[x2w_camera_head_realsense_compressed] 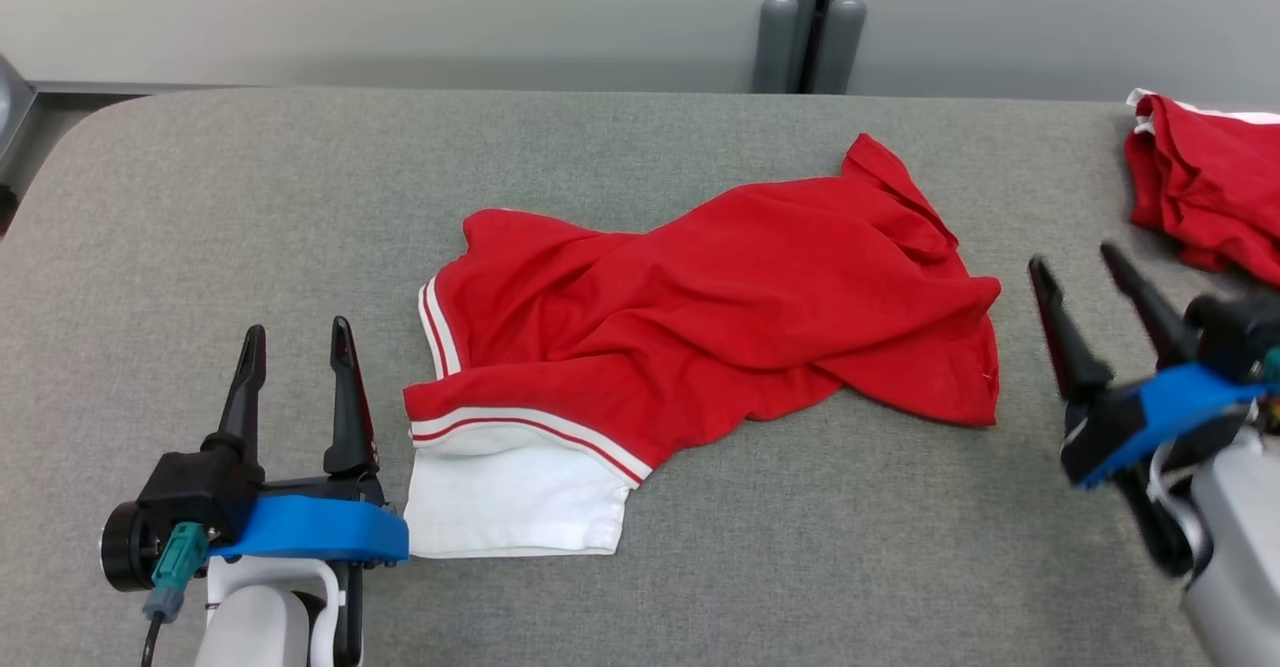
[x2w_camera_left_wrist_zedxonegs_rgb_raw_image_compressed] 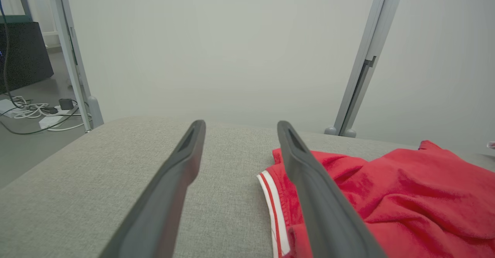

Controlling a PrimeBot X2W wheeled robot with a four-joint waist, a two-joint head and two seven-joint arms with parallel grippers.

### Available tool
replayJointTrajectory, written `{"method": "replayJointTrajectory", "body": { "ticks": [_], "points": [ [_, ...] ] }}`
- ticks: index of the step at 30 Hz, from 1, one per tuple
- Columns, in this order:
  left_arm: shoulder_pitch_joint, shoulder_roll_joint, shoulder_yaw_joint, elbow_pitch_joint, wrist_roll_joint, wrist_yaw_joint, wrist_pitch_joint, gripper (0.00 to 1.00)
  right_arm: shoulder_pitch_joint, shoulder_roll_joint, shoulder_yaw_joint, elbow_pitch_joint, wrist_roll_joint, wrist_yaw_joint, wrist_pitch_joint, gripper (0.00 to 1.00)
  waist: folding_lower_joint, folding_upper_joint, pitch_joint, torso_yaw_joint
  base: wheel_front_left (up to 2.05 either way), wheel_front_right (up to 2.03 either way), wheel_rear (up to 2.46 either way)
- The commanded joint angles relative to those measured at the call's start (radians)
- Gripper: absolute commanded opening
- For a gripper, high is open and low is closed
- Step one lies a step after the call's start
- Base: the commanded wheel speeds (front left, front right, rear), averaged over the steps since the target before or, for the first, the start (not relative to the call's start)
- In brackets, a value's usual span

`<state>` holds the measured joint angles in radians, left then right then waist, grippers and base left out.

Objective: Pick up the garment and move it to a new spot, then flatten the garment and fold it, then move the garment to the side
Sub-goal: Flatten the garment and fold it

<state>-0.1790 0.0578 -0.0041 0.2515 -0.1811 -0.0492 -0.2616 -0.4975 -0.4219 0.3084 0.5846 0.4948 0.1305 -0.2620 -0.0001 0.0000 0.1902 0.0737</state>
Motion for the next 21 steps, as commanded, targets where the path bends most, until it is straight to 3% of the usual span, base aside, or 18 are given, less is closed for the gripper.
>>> {"method": "replayJointTrajectory", "body": {
  "ticks": [1, 6, 12, 21],
  "points": [
    [0.006, 0.002, 0.004, -0.004, 0.006, 0.001, -0.004, 1.00, 0.027, 0.001, 0.002, -0.004, -0.007, 0.001, -0.003, 1.00, 0.0001, 0.0000, -0.005, -0.005, 0.00, 0.00, 0.00],
    [0.017, -0.001, 0.005, -0.007, 0.010, -0.001, -0.004, 1.00, 0.175, 0.029, 0.000, -0.106, -0.038, 0.000, 0.008, 1.00, 0.0001, 0.0000, -0.016, -0.014, 0.00, 0.00, 0.00],
    [0.016, -0.002, 0.001, -0.011, 0.014, -0.005, -0.004, 1.00, 0.233, 0.054, -0.015, -0.145, -0.051, 0.000, 0.037, 1.00, 0.0001, 0.0000, -0.011, -0.011, 0.00, 0.00, 0.00],
    [-0.010, -0.004, -0.010, -0.011, 0.018, -0.009, -0.004, 1.00, 0.224, 0.063, -0.019, -0.111, -0.079, 0.000, 0.095, 1.00, 0.0001, 0.0000, 0.017, 0.017, 0.00, 0.00, 0.00]
  ]
}}
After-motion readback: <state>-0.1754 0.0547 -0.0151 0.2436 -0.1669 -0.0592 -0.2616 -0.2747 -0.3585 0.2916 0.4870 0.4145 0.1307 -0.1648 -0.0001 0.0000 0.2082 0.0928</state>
